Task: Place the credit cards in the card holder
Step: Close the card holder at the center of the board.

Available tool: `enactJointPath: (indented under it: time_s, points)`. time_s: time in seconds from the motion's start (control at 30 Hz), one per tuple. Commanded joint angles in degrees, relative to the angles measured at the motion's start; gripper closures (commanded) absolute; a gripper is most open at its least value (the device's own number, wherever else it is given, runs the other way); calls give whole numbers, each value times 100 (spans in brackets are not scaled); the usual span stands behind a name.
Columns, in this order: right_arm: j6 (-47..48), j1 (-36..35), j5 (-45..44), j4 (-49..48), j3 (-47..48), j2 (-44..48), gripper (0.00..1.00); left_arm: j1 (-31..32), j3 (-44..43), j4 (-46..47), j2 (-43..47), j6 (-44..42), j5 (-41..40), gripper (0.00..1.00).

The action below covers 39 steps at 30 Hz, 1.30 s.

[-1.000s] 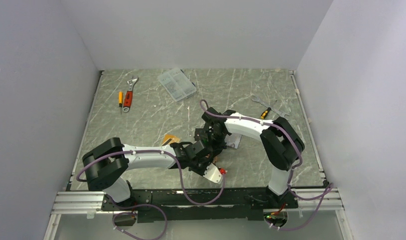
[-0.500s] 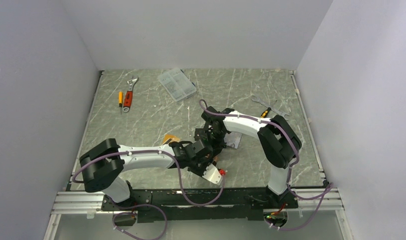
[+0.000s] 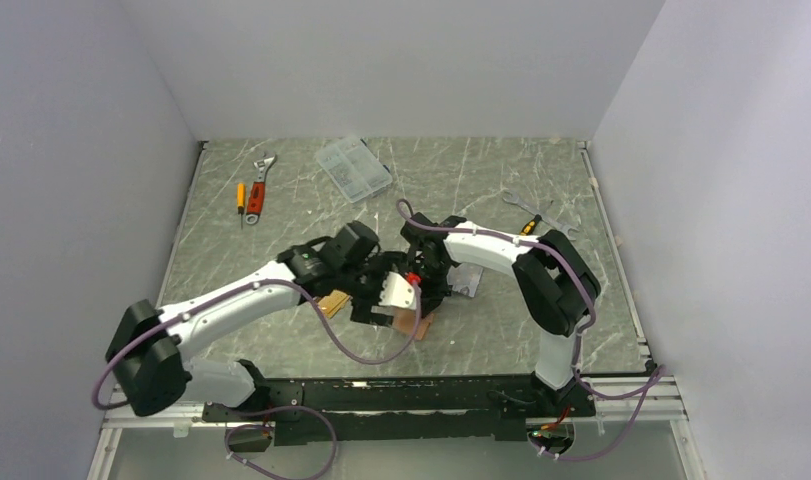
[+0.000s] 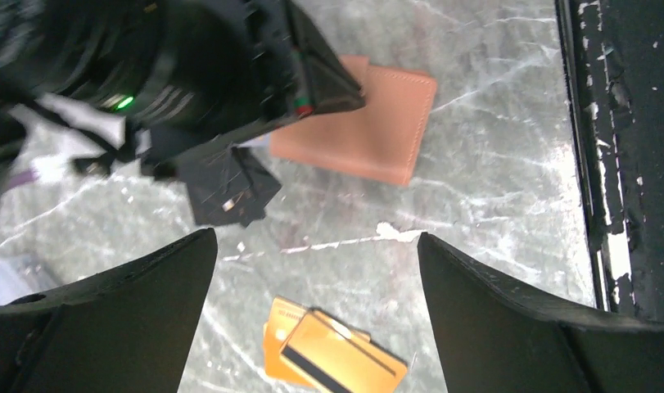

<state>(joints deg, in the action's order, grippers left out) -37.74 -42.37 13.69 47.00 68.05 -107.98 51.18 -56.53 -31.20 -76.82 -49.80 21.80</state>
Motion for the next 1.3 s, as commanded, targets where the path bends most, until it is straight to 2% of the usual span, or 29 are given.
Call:
enactJointPath:
  time_s: [0.0,0.2,0.3,0.43,0.53,0.63,0.9,1.13,1.27]
  points:
    - [16,-356,-767,6,-438,-1029,100,-450,91,-225,691,-3,562,1]
    - [83,-425,-975,330,56,-1568,100,-1369,83,-138,848,109,1057,1]
    - [-42,-514,-1165,439,199,-1727,100,-2037,53,1,724,290,1514,1]
    - [-534,-798,-1714,330,86,-1627,100,-2989,-162,62,493,564,2174,1]
    - [-994,-1056,-2107,173,-69,-1527,100,-3485,-249,106,413,646,2283,1]
    - [-1236,-1295,-2387,88,-106,-1646,100,-3766,-304,25,334,705,2220,1]
    - [-1262,-1467,-2569,-153,-245,-2214,100,-4491,-135,-16,373,1008,2699,0]
    - [-1056,-1641,-2501,-334,-110,-2829,100,-4746,-112,-173,429,934,2685,1]
    - [-999,-1604,-2569,-390,-170,-2648,100,-4776,-70,-221,424,1002,2671,1]
